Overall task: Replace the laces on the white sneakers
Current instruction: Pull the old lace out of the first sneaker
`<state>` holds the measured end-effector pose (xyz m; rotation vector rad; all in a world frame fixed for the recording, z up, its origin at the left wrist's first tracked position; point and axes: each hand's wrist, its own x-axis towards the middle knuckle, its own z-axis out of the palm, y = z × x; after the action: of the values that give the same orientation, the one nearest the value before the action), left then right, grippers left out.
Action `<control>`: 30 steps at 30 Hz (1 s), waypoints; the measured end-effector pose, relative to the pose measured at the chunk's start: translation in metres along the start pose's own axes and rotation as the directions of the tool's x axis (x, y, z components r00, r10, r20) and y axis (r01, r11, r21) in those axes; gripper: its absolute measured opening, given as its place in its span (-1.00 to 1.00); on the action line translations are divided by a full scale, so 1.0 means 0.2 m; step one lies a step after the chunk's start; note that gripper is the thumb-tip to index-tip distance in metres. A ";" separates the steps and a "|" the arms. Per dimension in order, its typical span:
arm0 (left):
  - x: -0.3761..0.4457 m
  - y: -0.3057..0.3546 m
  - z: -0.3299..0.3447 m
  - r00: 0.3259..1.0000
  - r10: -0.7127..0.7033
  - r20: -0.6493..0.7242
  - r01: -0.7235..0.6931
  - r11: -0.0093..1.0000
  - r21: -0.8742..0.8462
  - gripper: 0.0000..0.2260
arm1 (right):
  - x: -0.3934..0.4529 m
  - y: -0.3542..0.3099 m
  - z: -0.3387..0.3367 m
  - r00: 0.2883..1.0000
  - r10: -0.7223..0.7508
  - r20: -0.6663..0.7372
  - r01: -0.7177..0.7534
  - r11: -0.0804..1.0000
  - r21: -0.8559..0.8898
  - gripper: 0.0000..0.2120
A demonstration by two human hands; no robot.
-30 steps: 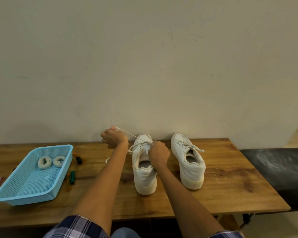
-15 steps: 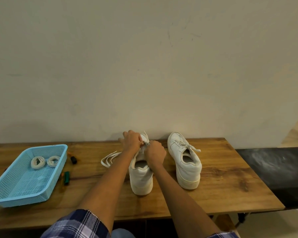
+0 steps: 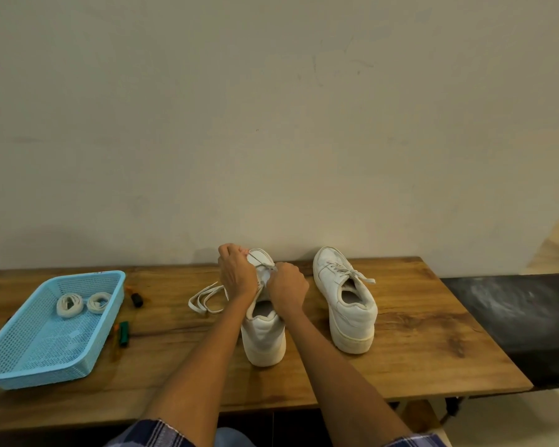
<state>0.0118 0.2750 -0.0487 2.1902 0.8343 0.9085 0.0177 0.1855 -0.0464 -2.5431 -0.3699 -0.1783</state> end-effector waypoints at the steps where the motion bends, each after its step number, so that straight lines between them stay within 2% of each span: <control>1: 0.00 0.00 0.00 1.000 -0.006 0.004 0.006 1.000 -0.005 -0.84 | 0.00 0.00 0.00 1.000 0.000 -0.001 0.000 1.000 -0.001 -0.76; 4: 0.03 -0.04 0.01 0.987 -0.128 0.096 0.121 0.990 0.072 -0.78 | 0.01 0.00 0.01 1.000 0.014 0.002 -0.014 1.000 -0.005 -0.80; 7: 0.04 -0.14 0.00 0.906 -0.371 0.204 0.326 0.919 0.223 -0.70 | 0.02 0.00 0.02 1.000 0.030 0.009 -0.030 0.999 -0.016 -0.81; 10: 0.03 -0.26 -0.03 0.839 -0.516 0.174 0.441 0.832 0.336 -0.66 | 0.01 0.00 0.02 0.999 0.042 -0.009 -0.042 0.999 -0.016 -0.80; 12: 0.05 -0.31 -0.07 0.825 -0.552 0.118 0.511 0.819 0.261 -0.66 | 0.01 0.01 0.02 0.999 0.046 -0.015 -0.046 0.999 -0.023 -0.80; 18: 0.16 -0.22 -0.23 0.937 -0.348 -0.008 0.348 0.937 -0.012 -0.74 | 0.01 0.00 0.01 0.999 0.053 0.001 -0.053 0.998 -0.027 -0.80; 21: 0.23 -0.14 -0.31 0.975 -0.208 0.074 0.215 0.971 -0.104 -0.76 | 0.00 -0.03 -0.01 0.998 0.034 0.047 -0.033 0.999 -0.004 -0.77; 24: 0.27 -0.03 -0.39 0.972 -0.019 0.236 0.069 0.977 -0.203 -0.82 | 0.01 -0.08 -0.08 0.997 -0.028 0.078 0.019 0.993 0.116 -0.40; 26: 0.25 0.07 -0.44 0.952 0.085 0.293 -0.006 0.965 -0.263 -0.85 | 0.02 -0.16 -0.14 0.982 -0.164 0.093 0.125 0.936 0.328 -0.20; 27: 0.24 0.12 -0.47 0.942 0.122 0.312 -0.027 0.956 -0.293 -0.85 | 0.03 -0.20 -0.17 0.966 -0.236 0.109 0.166 0.884 0.437 -0.18; 28: 0.23 0.16 -0.48 0.932 0.147 0.331 -0.035 0.946 -0.322 -0.86 | 0.05 -0.23 -0.19 0.951 -0.284 0.122 0.182 0.833 0.523 -0.21; 30: 0.21 0.23 -0.50 0.918 0.161 0.362 -0.005 0.918 -0.396 -0.90 | 0.07 -0.29 -0.26 0.937 -0.326 0.129 0.183 0.767 0.615 -0.53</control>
<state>-0.0273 0.3070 0.0583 1.9660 0.3325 0.5823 0.0105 0.2063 0.0300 -1.8746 -0.7411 0.1235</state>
